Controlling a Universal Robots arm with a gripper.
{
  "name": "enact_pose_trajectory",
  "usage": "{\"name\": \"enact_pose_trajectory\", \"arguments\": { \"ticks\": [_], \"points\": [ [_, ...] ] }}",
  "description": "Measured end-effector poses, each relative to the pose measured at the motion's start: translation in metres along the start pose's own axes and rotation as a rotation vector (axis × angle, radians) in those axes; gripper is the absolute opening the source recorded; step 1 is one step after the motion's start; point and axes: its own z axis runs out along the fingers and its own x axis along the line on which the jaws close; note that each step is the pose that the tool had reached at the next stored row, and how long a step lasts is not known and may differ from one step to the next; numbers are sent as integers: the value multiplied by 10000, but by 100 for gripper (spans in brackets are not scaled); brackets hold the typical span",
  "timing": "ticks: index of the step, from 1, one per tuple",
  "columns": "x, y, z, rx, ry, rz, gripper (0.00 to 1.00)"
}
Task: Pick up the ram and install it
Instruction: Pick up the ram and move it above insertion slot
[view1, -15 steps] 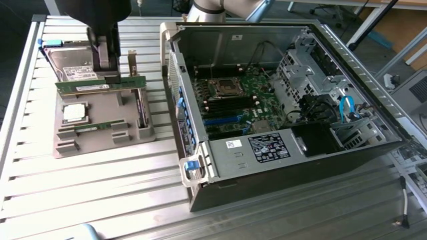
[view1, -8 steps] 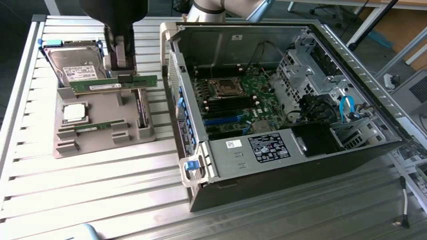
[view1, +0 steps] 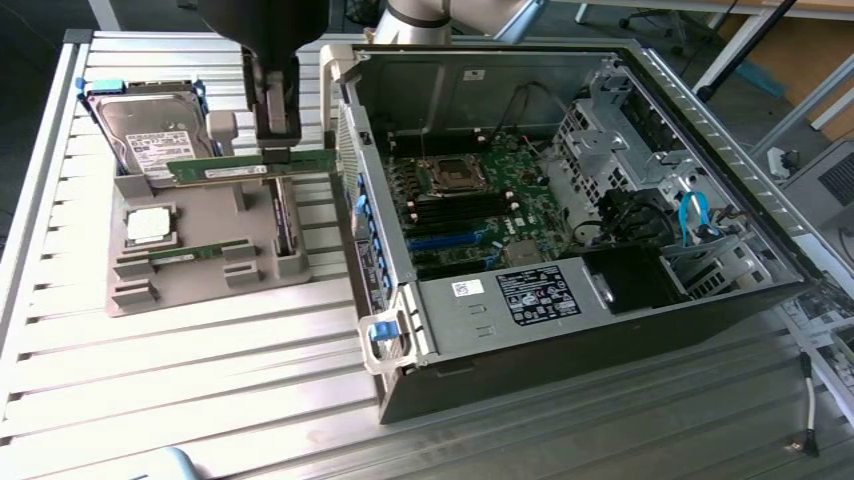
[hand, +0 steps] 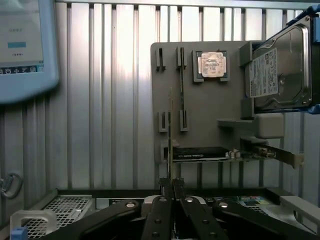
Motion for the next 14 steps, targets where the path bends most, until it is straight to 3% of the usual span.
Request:
{"name": "enact_pose_trajectory", "arguments": {
  "ticks": [4, 6, 14],
  "points": [
    [1, -122, -4, -1, 1, 0, 12],
    [2, -230, -7, 0, 0, 0, 12],
    [3, -435, -14, -1, 1, 0, 12]
  ]
}}
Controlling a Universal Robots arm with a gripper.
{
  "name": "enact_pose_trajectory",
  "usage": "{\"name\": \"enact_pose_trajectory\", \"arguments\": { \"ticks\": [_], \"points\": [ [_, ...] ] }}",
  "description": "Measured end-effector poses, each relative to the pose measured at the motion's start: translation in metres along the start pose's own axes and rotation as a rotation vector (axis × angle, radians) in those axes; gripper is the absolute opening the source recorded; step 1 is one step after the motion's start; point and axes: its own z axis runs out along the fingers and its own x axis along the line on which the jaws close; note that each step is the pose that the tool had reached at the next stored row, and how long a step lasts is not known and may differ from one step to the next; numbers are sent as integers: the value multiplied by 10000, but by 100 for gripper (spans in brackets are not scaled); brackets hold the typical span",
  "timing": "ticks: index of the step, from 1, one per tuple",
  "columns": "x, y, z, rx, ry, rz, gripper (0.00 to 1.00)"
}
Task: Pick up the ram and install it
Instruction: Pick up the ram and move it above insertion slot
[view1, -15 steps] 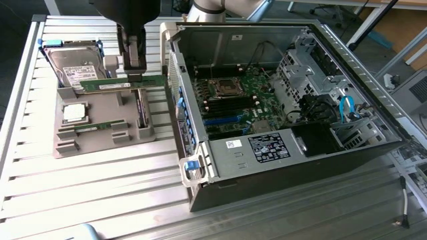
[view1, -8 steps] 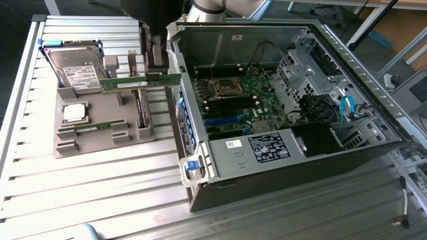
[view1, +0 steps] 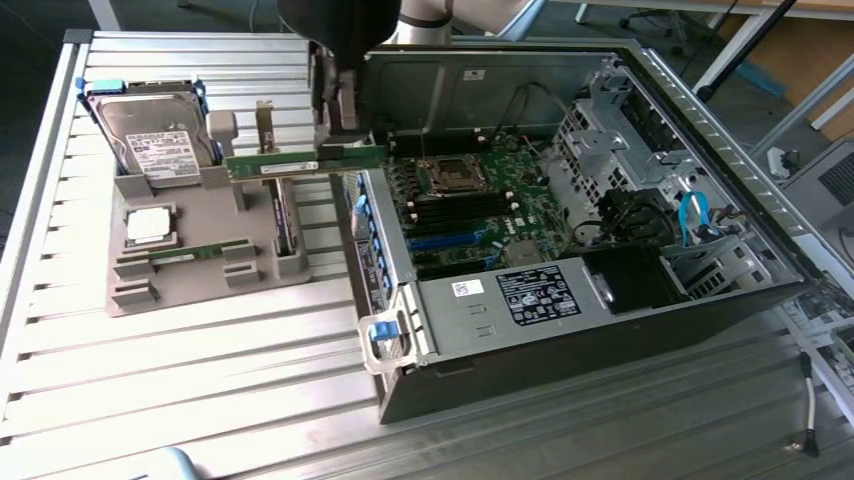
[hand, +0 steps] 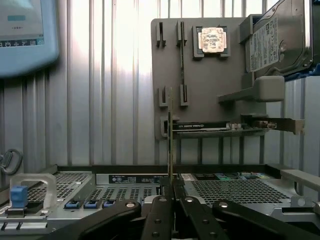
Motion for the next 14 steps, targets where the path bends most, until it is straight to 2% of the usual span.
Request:
{"name": "enact_pose_trajectory", "arguments": {
  "ticks": [14],
  "points": [
    [3, -355, -11, 0, 0, 0, 12]
  ]
}}
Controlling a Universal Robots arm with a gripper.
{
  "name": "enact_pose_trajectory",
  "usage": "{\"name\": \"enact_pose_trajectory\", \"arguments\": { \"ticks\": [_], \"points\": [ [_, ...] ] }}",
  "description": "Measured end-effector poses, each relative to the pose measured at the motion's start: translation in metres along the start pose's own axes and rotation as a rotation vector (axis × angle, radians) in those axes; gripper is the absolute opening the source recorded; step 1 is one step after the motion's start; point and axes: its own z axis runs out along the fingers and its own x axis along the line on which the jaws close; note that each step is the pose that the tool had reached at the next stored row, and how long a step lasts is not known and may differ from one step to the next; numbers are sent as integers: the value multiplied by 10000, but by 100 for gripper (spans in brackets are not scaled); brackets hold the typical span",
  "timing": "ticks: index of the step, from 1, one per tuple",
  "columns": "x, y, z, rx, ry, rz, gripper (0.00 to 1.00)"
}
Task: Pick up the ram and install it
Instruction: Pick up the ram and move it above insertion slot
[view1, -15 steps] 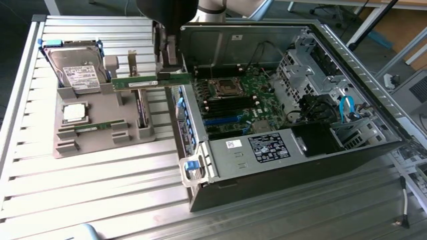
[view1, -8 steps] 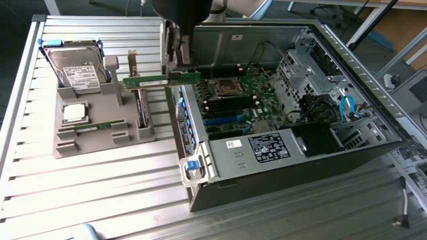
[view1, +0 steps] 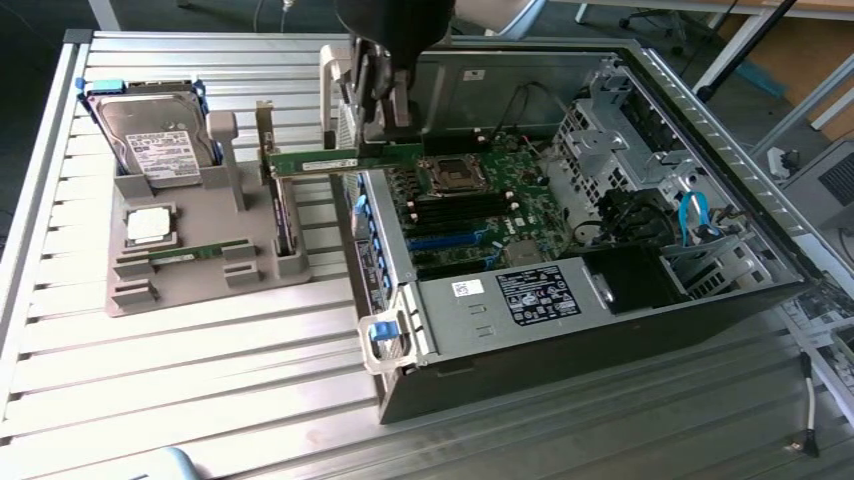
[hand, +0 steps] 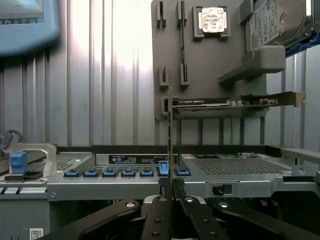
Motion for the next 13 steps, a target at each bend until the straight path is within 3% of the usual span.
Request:
{"name": "enact_pose_trajectory", "arguments": {
  "ticks": [13],
  "points": [
    [3, -341, -11, 0, 0, -1, 12]
  ]
}}
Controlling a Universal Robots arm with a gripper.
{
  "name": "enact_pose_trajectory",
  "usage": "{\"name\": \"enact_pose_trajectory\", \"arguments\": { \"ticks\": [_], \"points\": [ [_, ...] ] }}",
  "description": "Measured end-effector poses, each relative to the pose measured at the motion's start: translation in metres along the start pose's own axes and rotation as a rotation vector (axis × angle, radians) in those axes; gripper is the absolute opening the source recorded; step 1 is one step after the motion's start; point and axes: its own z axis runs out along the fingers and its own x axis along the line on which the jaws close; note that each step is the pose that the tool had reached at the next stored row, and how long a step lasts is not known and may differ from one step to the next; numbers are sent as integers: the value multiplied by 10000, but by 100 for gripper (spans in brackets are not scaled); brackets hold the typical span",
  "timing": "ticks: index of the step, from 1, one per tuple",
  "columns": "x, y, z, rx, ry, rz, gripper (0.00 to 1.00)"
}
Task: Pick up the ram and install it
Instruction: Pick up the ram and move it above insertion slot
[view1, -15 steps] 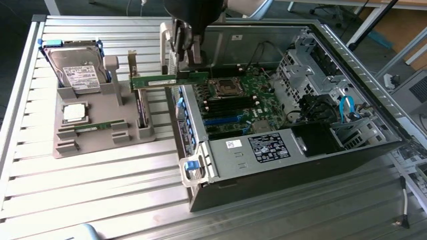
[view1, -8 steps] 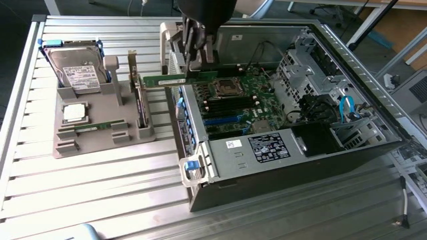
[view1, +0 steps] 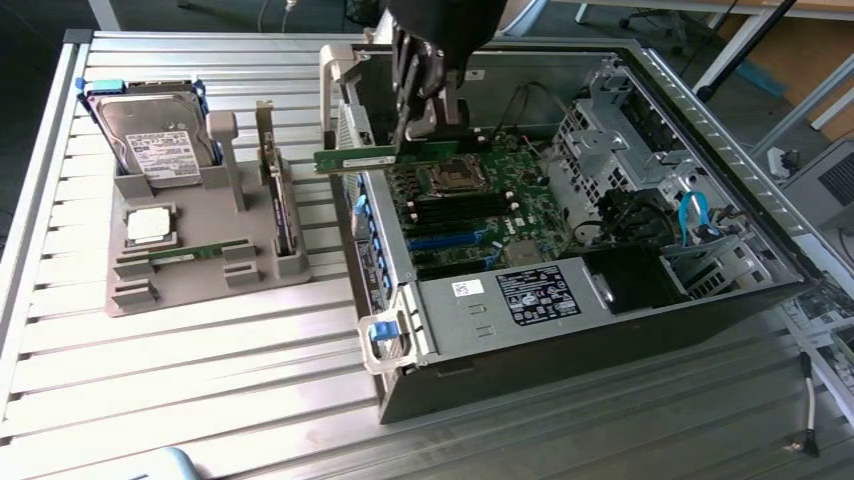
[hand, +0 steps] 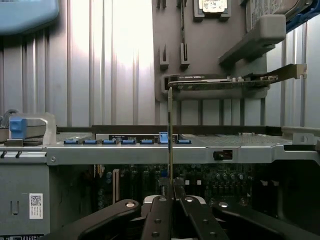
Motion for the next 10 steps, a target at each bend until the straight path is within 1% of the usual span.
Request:
{"name": "enact_pose_trajectory", "arguments": {
  "ticks": [10],
  "points": [
    [2, -275, -8, 0, 0, 1, 12]
  ]
}}
